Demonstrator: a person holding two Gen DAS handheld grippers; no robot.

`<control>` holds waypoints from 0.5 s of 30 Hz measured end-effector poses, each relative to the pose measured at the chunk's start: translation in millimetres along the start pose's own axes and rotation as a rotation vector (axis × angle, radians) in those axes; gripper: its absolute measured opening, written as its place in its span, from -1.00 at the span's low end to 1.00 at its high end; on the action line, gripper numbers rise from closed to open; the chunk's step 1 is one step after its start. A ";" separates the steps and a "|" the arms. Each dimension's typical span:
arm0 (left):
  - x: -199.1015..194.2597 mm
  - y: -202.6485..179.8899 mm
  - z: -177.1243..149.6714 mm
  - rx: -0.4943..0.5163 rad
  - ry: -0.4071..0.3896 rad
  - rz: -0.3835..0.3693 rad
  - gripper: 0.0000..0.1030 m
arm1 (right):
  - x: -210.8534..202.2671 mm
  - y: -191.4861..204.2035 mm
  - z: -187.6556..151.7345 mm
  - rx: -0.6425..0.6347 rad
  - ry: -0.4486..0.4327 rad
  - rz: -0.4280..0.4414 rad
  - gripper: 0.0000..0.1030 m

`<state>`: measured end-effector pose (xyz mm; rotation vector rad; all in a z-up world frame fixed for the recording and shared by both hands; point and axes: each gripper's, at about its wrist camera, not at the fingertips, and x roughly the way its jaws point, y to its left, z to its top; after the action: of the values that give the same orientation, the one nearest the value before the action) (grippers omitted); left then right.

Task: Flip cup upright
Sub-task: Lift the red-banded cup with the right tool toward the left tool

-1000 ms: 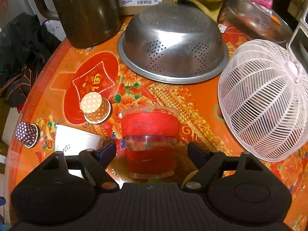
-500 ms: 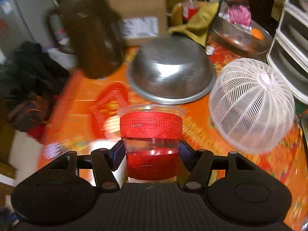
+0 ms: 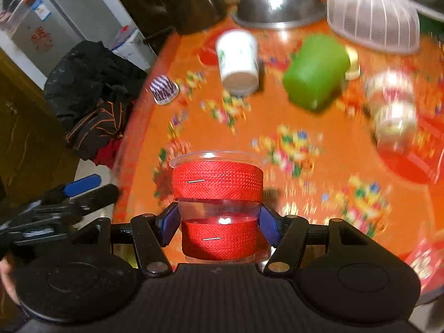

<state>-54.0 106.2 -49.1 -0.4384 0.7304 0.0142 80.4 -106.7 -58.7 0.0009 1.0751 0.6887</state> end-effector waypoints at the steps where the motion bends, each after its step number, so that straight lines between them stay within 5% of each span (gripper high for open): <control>1: 2.5 -0.5 -1.3 -0.011 0.022 -0.014 0.95 | 4.3 -1.7 -2.7 0.015 0.007 -0.009 0.21; 15: 36.5 -28.0 4.3 -0.168 0.161 -0.103 0.91 | 17.6 -8.4 -27.7 0.009 -0.025 0.010 0.41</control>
<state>-19.4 77.4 -59.2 -0.6425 0.8672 -0.0575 67.6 -113.2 -89.3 0.0225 1.0550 0.6916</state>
